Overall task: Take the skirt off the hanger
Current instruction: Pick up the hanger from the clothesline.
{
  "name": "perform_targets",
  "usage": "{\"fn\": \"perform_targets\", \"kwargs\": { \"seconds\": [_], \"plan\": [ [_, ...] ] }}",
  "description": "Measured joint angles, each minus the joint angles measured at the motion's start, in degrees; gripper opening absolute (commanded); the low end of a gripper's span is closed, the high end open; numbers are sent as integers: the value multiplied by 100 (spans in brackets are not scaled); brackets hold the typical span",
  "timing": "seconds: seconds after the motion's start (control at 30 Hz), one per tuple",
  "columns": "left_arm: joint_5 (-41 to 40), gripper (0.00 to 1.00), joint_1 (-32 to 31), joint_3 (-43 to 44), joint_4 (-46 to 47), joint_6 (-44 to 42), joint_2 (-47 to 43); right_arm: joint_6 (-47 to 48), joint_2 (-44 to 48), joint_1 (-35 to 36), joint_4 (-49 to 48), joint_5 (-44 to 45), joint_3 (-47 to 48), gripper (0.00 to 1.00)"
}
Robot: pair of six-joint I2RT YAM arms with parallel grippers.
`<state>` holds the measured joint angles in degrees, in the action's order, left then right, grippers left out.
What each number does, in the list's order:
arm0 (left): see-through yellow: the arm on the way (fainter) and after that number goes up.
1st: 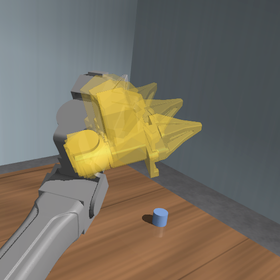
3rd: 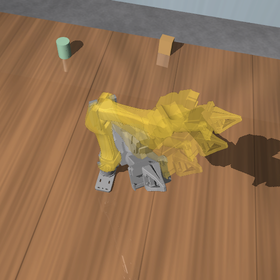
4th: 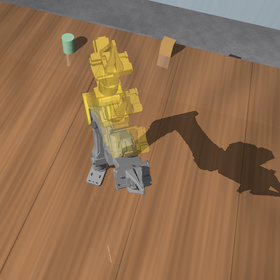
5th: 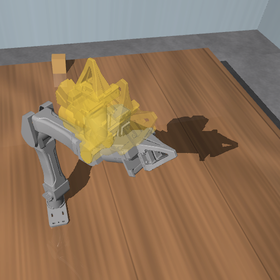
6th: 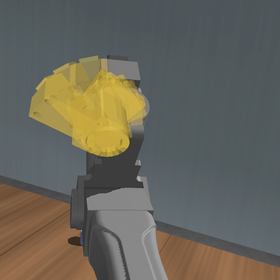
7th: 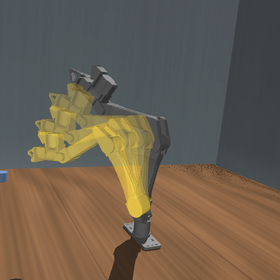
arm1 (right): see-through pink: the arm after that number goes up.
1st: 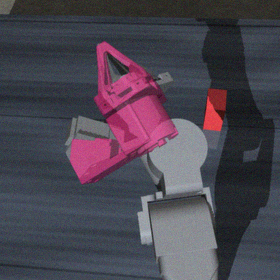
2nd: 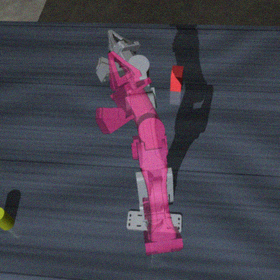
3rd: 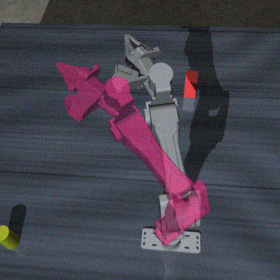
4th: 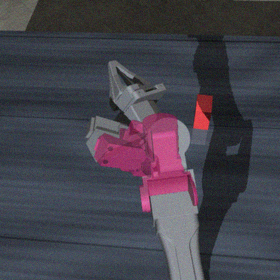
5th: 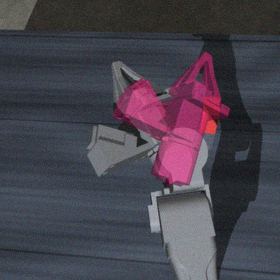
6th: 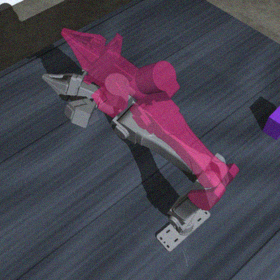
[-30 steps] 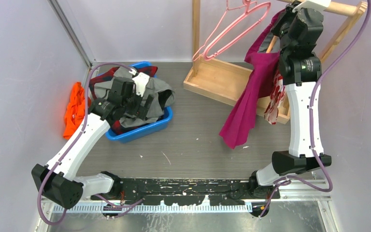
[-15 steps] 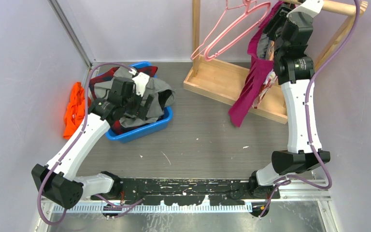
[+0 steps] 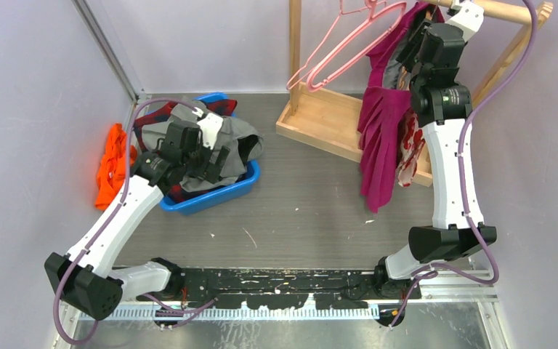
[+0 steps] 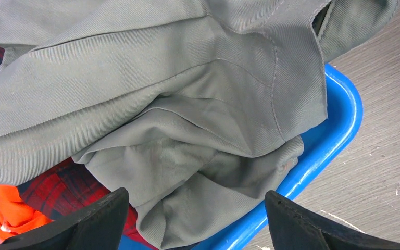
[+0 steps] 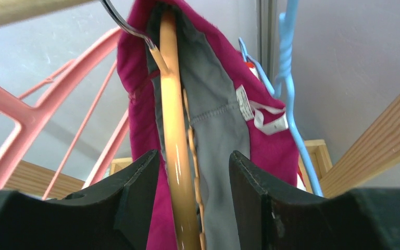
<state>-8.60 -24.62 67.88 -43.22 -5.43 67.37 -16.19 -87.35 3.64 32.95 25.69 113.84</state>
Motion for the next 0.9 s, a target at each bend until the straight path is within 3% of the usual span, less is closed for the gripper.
{"fn": "perform_targets", "kwargs": {
  "seconds": [0.2, 0.3, 0.4, 0.5, 0.9],
  "plan": [
    [-24, 100, 0, -107, -11, -2, -98, -44, -4, 0, 295, 17, -199, 57],
    [-42, 100, 0, -184, -17, -2, -103, -94, -70, 0, 437, 4, -260, 50],
    [-68, 100, 0, -227, -35, -22, -103, -138, -170, 0, 496, -55, -264, 19],
    [-116, 100, 0, -258, -33, -94, -103, -136, -247, 15, 472, -192, -264, 3],
    [-192, 99, 0, -286, -24, -129, -103, -201, -240, 26, 439, -210, -264, 1]
  ]
}}
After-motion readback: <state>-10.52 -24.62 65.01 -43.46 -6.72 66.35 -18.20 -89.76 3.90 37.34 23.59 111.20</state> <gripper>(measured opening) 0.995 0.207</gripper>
